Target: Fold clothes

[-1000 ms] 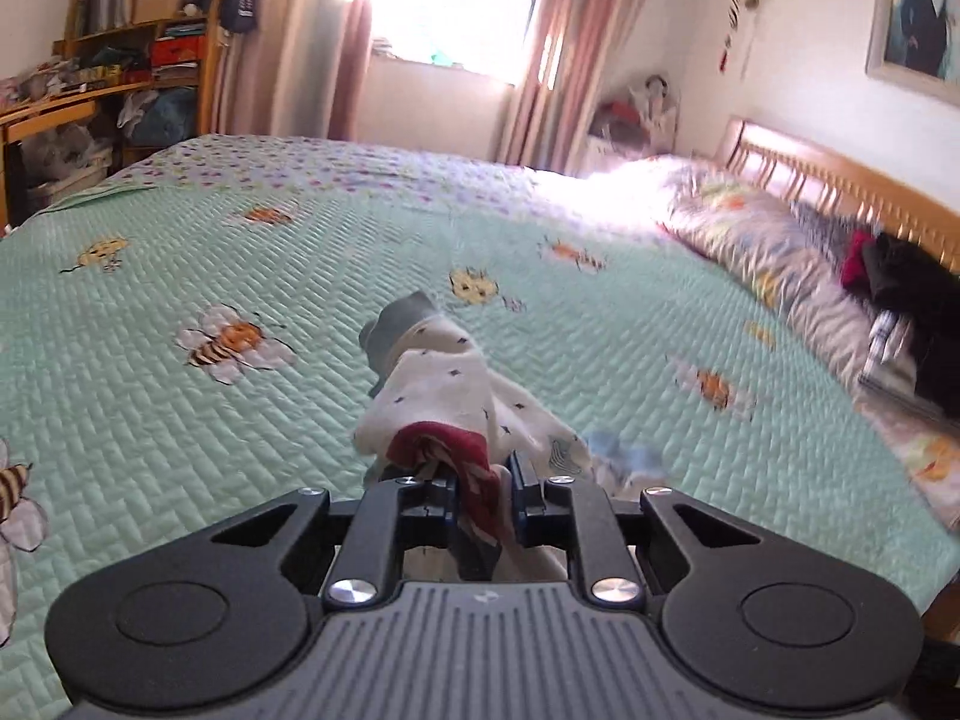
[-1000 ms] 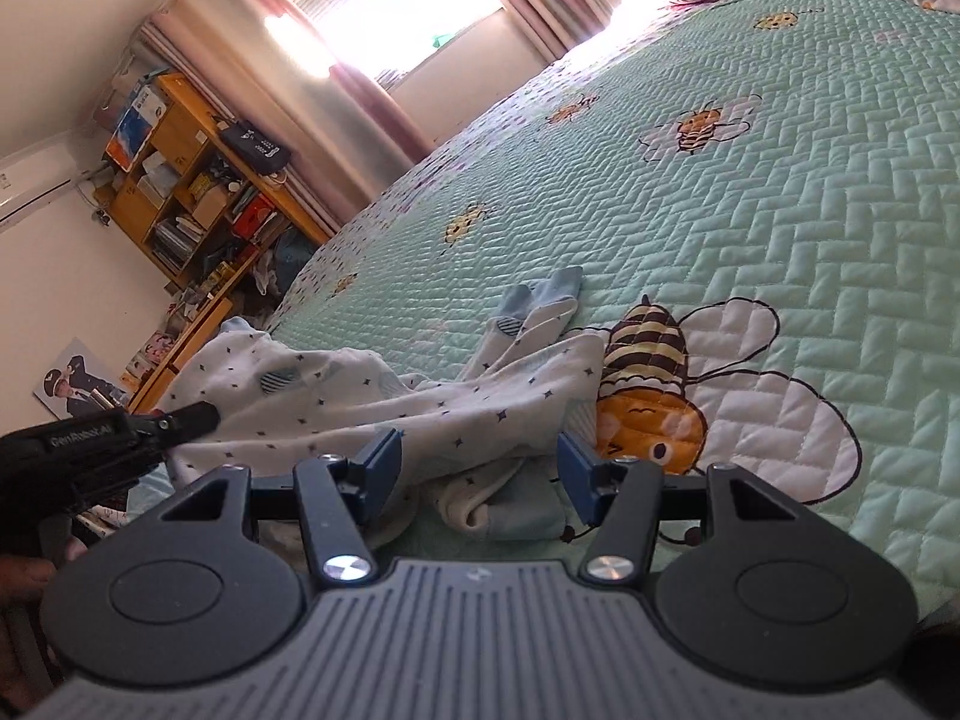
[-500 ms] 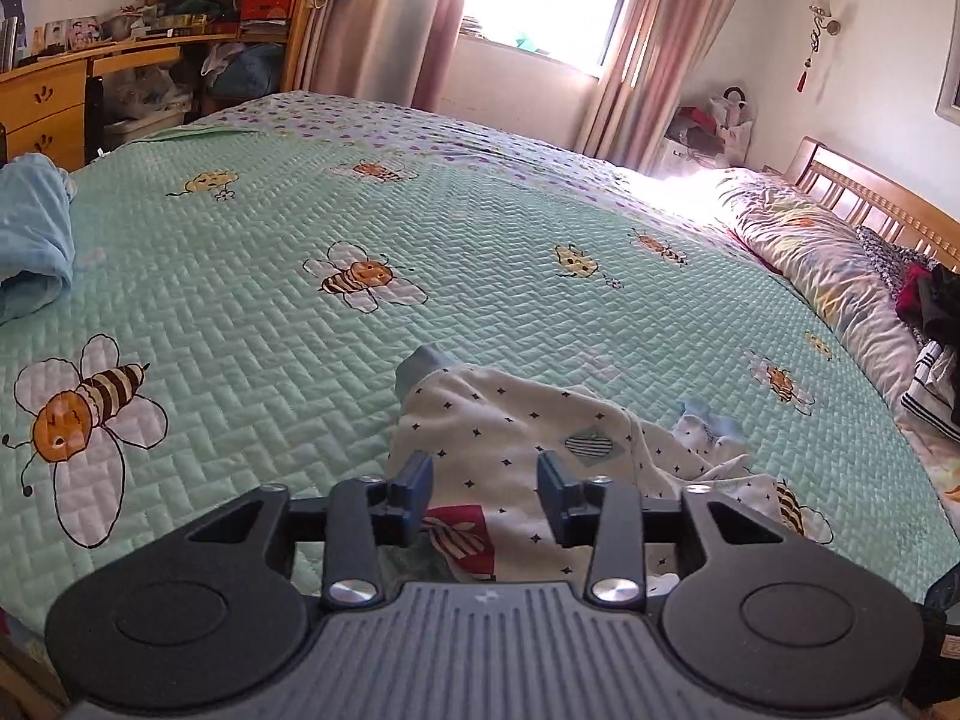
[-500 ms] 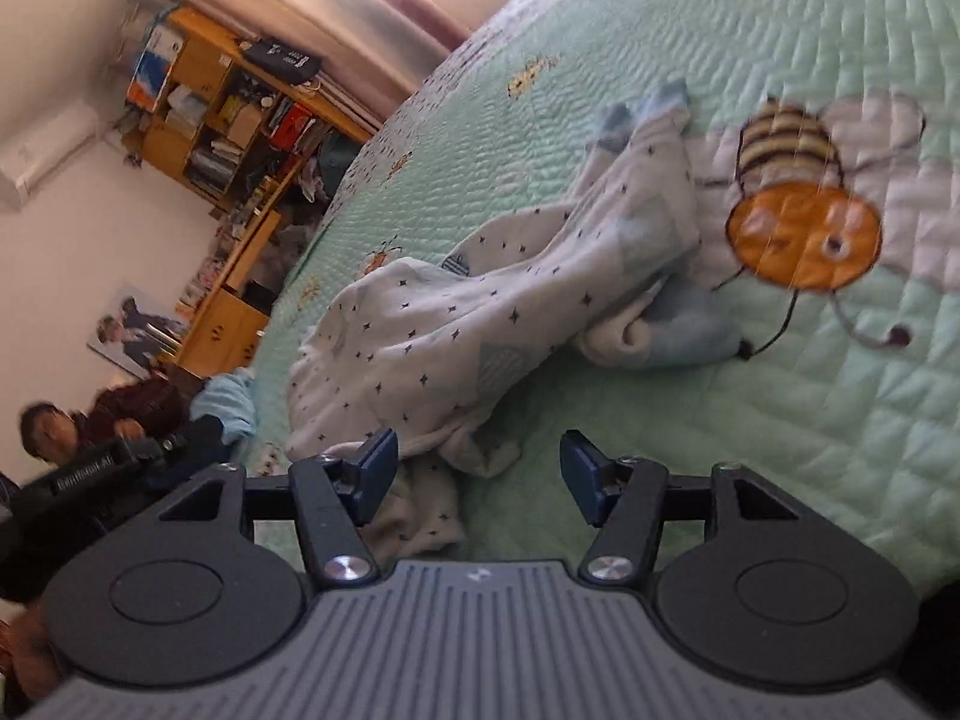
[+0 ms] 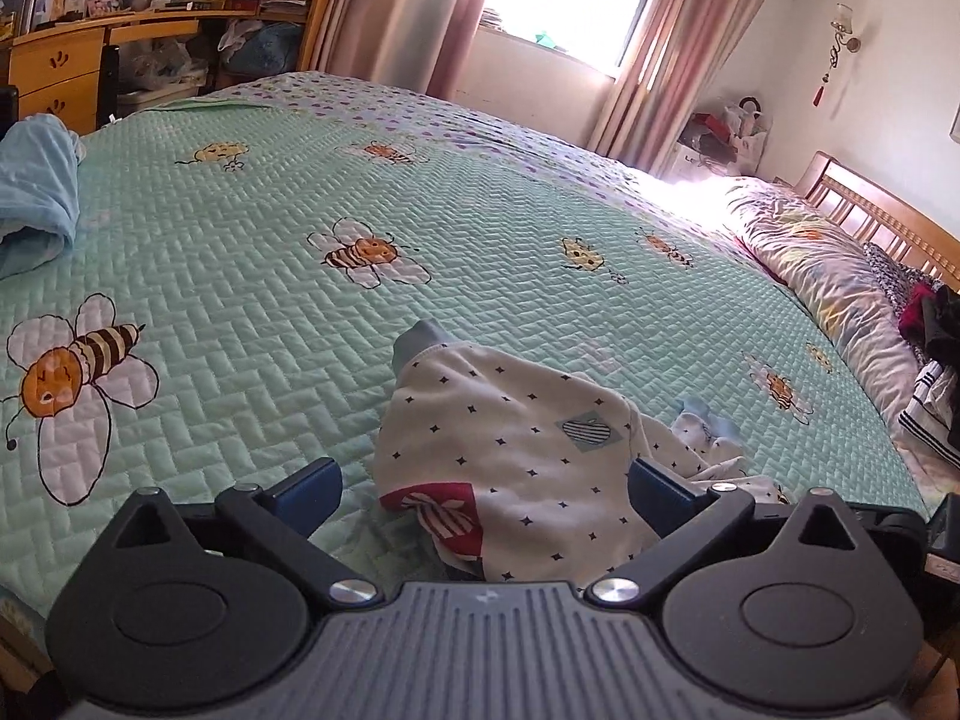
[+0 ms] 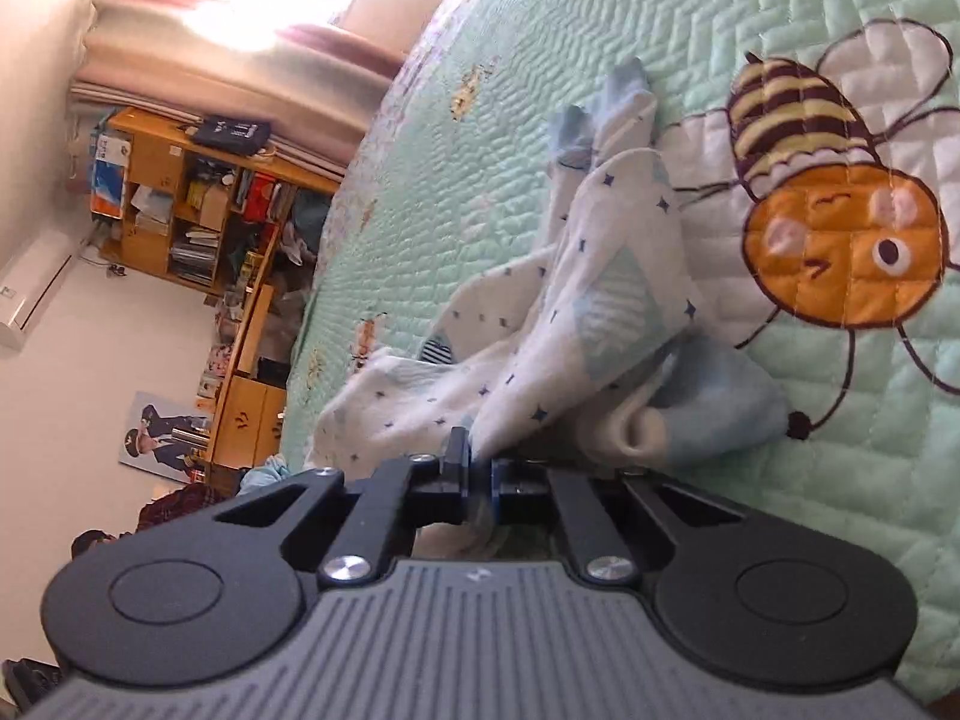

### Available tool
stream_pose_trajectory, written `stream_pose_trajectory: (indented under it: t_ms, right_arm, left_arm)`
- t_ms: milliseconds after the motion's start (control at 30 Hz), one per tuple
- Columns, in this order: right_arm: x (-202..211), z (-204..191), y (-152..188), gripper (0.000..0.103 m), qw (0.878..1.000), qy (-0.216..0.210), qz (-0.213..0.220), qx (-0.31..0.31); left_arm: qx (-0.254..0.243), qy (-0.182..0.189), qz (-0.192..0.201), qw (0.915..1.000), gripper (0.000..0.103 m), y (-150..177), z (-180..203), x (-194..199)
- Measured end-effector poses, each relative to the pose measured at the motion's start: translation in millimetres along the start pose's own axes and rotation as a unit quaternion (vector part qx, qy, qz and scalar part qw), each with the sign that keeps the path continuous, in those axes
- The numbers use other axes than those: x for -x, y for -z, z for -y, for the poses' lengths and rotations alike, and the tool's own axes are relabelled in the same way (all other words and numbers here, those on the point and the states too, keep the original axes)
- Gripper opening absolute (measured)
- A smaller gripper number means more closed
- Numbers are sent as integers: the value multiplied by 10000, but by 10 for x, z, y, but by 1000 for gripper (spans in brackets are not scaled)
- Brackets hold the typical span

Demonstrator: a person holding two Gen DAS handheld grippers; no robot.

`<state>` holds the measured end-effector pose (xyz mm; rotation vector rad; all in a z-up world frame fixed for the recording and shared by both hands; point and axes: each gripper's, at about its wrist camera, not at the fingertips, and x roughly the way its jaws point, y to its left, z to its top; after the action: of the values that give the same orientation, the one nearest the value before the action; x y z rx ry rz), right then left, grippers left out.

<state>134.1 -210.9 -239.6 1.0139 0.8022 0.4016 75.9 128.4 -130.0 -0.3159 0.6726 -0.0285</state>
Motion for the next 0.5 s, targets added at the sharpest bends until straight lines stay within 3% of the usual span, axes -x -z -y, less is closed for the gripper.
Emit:
stream_pose_trajectory:
  t_ms: [167, 300, 400, 500]
  right_arm:
    - [327, -308, -90, 6, 9968, -125, 532, 576]
    - [637, -730, -293, 6, 9862, -279, 1081, 1226]
    - [1080, -1166, -641, 6, 9662, -499, 1875, 1695]
    - [1656, -1444, -1065, 6, 9384, -529, 2862, 1862]
  left_arm:
    - [154, -69, -48, 9998, 102, 25, -84, -14]
    - [184, -56, -34, 9998, 102, 11, -100, 20]
    - [168, 0, 53, 9998, 102, -18, -101, 87]
    - [210, 38, 126, 9997, 102, -45, -114, 129]
